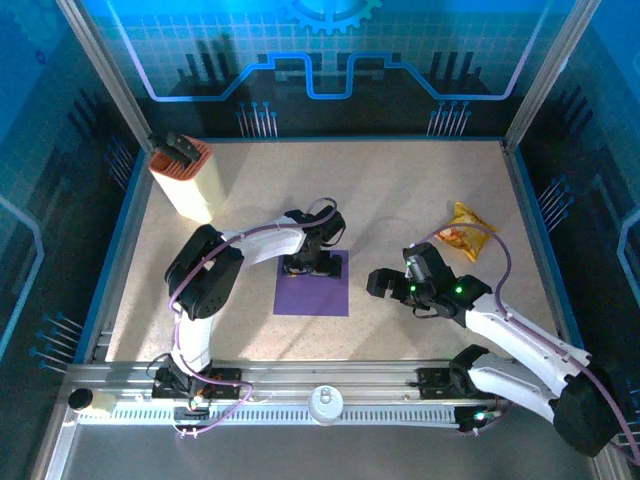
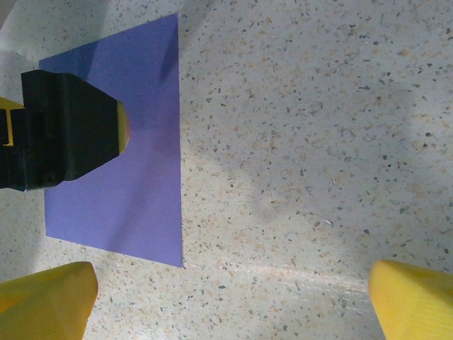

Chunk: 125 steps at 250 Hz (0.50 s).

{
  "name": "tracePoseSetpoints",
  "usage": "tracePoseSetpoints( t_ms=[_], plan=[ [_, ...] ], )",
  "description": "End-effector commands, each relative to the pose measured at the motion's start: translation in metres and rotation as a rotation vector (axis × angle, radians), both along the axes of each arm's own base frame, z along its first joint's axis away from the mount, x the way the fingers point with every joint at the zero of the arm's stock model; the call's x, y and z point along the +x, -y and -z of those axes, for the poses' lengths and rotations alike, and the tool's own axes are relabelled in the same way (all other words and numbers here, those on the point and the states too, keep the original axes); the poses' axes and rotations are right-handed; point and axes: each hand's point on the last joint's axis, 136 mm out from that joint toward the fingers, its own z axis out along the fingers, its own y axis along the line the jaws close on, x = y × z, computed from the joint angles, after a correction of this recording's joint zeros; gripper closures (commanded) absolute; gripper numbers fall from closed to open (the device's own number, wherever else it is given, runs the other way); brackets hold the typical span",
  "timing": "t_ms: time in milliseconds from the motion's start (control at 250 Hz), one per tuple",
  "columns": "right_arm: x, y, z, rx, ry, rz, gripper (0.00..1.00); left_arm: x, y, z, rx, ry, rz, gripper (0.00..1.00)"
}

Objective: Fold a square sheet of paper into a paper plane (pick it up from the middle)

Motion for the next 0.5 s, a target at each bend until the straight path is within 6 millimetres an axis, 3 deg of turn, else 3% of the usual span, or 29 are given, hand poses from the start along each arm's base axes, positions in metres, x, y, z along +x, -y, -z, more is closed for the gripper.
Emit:
tracePoseSetpoints(
  t_ms=[0, 495],
  plan=[
    [-0.002, 0.007, 0.002, -0.013, -0.011, 0.016, 0.01, -0.006, 0.0, 0.007, 0.022, -0.027, 0.001, 0.0],
    [-0.008, 0.013, 0.005, -0.015, -0.02, 0.039, 0.01, -0.022, -0.012, 0.035, 0.054, -0.075, -0.02, 0.0]
  ],
)
